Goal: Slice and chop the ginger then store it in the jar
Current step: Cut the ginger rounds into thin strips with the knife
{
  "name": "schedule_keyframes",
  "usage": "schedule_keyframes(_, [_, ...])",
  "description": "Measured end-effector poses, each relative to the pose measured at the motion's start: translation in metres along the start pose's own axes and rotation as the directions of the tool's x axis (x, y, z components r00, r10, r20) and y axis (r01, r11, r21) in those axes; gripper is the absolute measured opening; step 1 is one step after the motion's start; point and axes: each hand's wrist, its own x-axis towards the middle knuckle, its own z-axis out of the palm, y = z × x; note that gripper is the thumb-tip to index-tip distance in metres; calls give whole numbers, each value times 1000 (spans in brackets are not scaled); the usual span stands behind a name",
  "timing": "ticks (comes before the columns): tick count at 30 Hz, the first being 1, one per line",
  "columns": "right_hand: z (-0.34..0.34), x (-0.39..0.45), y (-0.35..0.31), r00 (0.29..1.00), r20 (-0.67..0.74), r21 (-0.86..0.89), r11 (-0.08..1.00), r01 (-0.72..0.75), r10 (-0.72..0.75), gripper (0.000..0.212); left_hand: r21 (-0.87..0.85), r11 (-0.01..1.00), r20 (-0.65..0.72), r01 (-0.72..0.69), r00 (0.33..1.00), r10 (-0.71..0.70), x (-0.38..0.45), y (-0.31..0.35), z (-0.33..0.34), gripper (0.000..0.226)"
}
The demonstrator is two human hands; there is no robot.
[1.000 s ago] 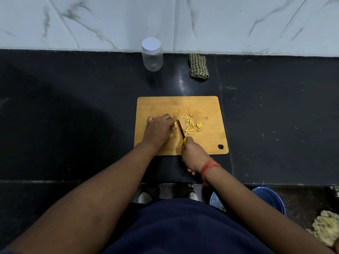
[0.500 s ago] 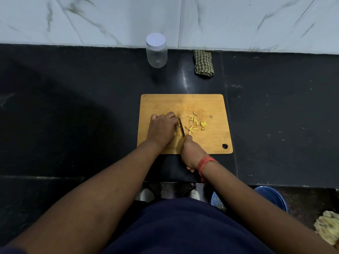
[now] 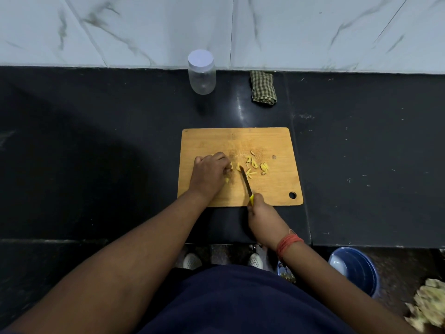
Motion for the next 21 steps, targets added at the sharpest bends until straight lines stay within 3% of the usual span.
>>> schedule_keyframes(4, [-13,8,-16,997,55,122,991,-60,54,13,-17,1000,13,9,1000,-8,1,-2,-1,9])
schedule_keyframes(15, [-10,27,-35,995,78,98,993,-70,62,33,-30,1000,15,9,1000,-8,2,-6,0,3])
schedule_keyframes(21, [-8,30,-37,996,60,101,992,-70,65,30,-19,1000,14,-1,1000,1,2,-5,0,5])
